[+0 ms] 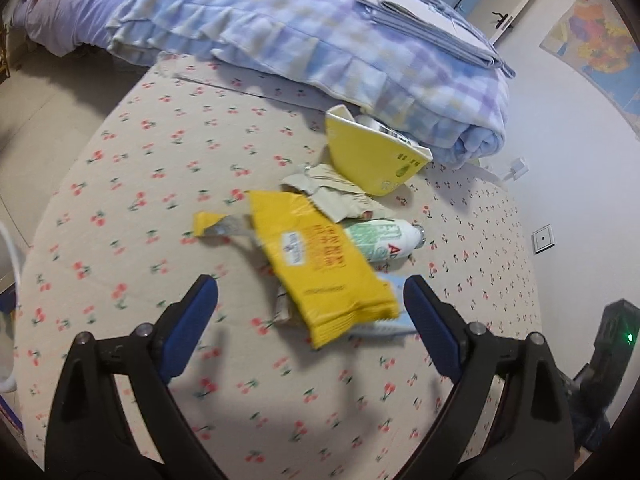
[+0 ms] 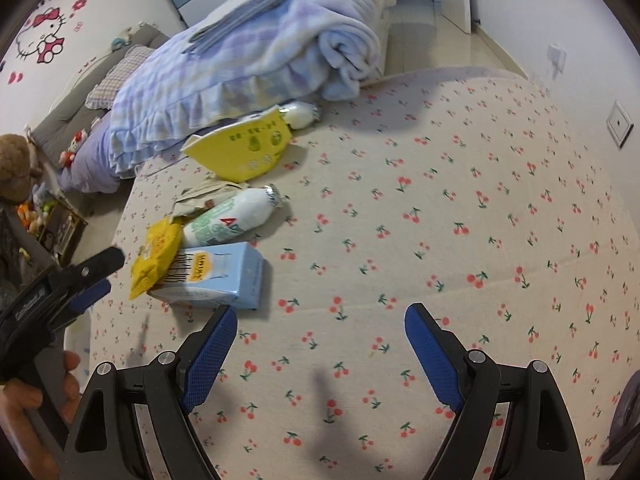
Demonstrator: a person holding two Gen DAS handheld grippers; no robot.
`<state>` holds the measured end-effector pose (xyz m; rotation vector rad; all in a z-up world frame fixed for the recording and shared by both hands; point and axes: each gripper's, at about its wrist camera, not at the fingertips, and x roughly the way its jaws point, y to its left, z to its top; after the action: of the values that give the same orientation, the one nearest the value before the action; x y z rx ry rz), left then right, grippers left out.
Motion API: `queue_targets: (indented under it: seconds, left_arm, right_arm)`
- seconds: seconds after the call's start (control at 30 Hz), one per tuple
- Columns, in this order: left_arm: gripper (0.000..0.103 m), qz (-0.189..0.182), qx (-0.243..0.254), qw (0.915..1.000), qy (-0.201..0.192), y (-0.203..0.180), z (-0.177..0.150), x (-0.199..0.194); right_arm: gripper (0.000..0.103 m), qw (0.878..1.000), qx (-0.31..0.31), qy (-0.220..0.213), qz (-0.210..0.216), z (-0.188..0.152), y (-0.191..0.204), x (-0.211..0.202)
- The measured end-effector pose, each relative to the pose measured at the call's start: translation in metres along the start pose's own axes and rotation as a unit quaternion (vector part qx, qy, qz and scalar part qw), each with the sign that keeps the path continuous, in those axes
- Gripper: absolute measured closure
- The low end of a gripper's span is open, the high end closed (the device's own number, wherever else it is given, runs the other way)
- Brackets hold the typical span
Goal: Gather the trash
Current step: 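Move the left tool to the yellow snack bag and grasp it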
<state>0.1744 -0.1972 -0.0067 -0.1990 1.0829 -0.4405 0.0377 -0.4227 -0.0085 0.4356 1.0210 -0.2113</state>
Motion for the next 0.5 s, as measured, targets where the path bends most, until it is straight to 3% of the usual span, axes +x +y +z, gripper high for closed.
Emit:
queue_targets:
  seconds: [0.33,0.4,0.47,0.5]
  left_arm:
    - [0.011,0.033,0.008,0.9994,0.000,-0.011,0.003,0.036]
    - [0.029,0.032,0.011,0.9994,0.005,-0.011,0.003,0.039]
    - [0.040,0.026,0.015,0.9995,0.011,-0.009,0.003,0.040]
    - [0.040,0.024,0.019,0.9995,0.009,-0.009,0.002,0.039]
  right_arm:
    - [0.016,0.999,-0.021,0.009,-0.036,-0.003,-0.023,0.006]
    - [0.016,0.999,-0.019,0.010,-0.040,-0.002,-0.026,0.007]
    - [0.016,0.999,-0.018,0.009,-0.043,0.000,-0.028,0.008]
    - [0.016,0.999,-0.017,0.009,-0.042,0.001,-0.028,0.008]
